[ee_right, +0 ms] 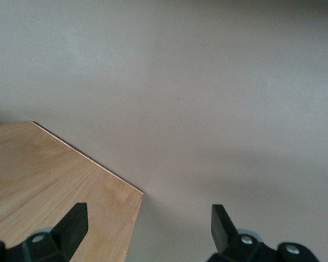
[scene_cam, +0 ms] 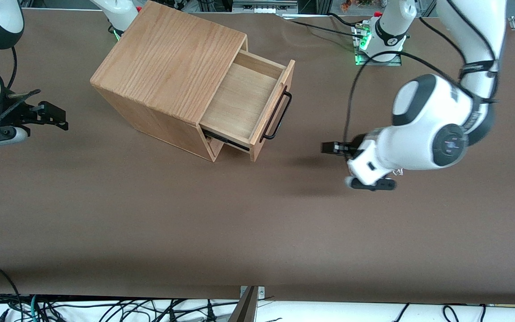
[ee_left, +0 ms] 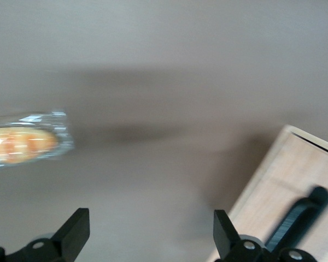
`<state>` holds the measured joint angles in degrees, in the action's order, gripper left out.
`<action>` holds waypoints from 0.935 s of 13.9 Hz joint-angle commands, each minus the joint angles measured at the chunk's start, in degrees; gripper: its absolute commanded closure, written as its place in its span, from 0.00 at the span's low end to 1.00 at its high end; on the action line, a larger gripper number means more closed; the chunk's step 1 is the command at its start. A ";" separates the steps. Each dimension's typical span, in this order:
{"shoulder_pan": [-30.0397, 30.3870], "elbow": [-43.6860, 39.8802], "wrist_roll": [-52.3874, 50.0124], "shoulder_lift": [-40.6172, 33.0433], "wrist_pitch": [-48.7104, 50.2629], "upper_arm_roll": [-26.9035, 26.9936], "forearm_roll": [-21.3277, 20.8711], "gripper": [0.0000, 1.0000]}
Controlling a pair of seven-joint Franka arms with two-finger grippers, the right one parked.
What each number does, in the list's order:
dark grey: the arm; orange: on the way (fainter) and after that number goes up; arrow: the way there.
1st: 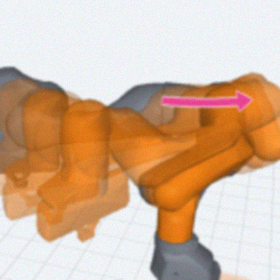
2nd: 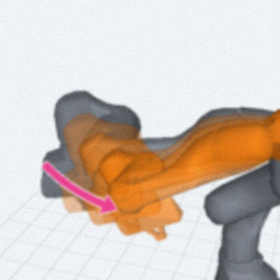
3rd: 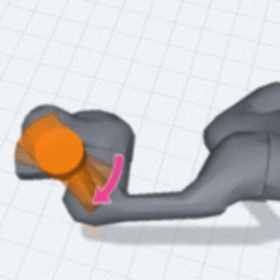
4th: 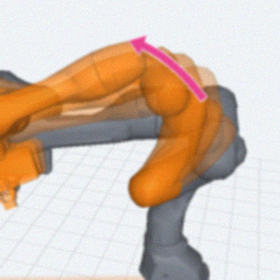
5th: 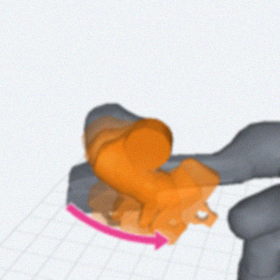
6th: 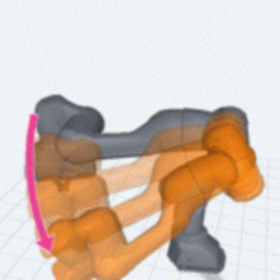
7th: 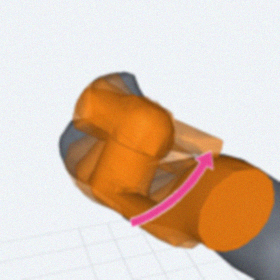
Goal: Open top drawer with left arm
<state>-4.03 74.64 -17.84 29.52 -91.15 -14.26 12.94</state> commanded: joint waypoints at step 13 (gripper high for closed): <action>10.71 16.76 26.63 -23.79 -0.78 5.64 -19.27 0.00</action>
<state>8.08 81.92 7.52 14.76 -88.25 -11.15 -5.15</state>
